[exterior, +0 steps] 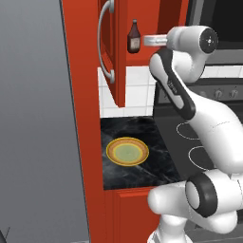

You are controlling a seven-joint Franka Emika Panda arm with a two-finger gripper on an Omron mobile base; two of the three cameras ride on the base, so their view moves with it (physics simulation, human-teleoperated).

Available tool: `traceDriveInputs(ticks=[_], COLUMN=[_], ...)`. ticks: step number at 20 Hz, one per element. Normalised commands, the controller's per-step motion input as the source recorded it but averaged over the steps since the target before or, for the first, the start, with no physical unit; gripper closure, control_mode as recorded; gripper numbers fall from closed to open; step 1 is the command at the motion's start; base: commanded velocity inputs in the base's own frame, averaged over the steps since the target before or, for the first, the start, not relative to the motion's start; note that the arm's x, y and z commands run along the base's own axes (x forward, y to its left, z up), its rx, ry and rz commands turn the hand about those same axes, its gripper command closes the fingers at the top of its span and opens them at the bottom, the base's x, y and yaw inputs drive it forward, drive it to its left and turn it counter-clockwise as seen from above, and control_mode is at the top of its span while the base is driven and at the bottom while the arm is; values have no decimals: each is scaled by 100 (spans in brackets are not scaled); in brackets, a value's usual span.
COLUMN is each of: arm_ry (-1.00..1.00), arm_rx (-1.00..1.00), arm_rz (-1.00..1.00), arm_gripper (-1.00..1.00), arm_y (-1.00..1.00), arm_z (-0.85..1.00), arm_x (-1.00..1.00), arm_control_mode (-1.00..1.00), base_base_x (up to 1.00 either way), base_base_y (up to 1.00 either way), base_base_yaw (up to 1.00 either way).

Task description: Move the hot dog bun to the plate on the dining table and place the condiment next to that plate. Then navigate to the fridge and take the sausage and place it on the plate as well.

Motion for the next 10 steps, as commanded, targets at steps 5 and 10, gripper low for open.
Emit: traceDriveInputs(ticks=[5,10], arm_ry=[0,0], arm_rx=[0,0], arm_rz=[0,0], arm_gripper=[-100,-100], arm_y=[19,13], arm_z=[0,0], arm_x=[48,42], arm_control_mode=[-100,-100], base_base_x=[0,0], base_base_y=[0,0], base_base_yaw=[0,0])
